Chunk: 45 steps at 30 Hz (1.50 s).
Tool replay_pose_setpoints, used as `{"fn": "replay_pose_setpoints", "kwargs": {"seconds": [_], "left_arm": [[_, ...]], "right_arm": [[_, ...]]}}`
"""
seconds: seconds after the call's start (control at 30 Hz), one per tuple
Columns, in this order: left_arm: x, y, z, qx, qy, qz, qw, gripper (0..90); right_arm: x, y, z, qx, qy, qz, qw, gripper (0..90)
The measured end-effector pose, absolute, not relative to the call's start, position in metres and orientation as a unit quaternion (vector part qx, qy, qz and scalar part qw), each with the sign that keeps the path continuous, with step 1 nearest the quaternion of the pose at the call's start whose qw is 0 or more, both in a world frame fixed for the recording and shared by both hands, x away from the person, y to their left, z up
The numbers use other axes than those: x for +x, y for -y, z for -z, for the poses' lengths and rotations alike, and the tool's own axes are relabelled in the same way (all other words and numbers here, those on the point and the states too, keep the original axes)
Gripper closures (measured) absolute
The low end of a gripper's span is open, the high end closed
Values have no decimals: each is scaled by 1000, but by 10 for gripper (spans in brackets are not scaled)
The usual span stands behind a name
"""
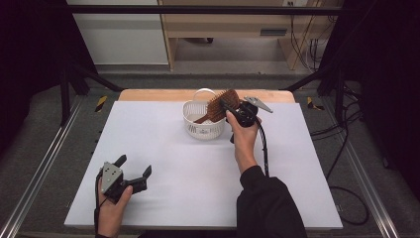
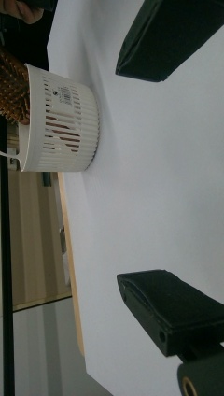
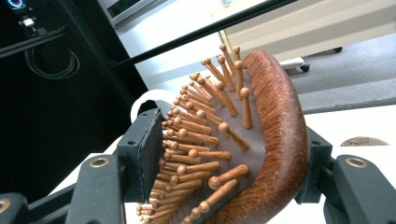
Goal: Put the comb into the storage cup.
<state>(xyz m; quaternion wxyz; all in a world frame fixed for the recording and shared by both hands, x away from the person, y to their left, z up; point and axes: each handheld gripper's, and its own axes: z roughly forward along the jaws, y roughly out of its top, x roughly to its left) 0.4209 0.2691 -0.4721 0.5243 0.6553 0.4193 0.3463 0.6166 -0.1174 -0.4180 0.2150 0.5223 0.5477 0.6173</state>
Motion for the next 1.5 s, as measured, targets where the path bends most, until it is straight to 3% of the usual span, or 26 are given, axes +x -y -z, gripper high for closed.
{"fn": "replay_pose_setpoints", "kwargs": {"seconds": [0.23, 0.87, 1.5], "left_arm": [[421, -269, 473, 657, -420, -344, 524, 23], [422, -268, 473, 657, -420, -344, 523, 23], [427, -265, 471, 660, -412, -354, 519, 23]], "right_arm": [[619, 118, 418, 525, -548, -617, 209, 361], [618, 119, 415, 523, -579, -584, 222, 141], [611, 127, 411, 517, -591, -571, 238, 105]]}}
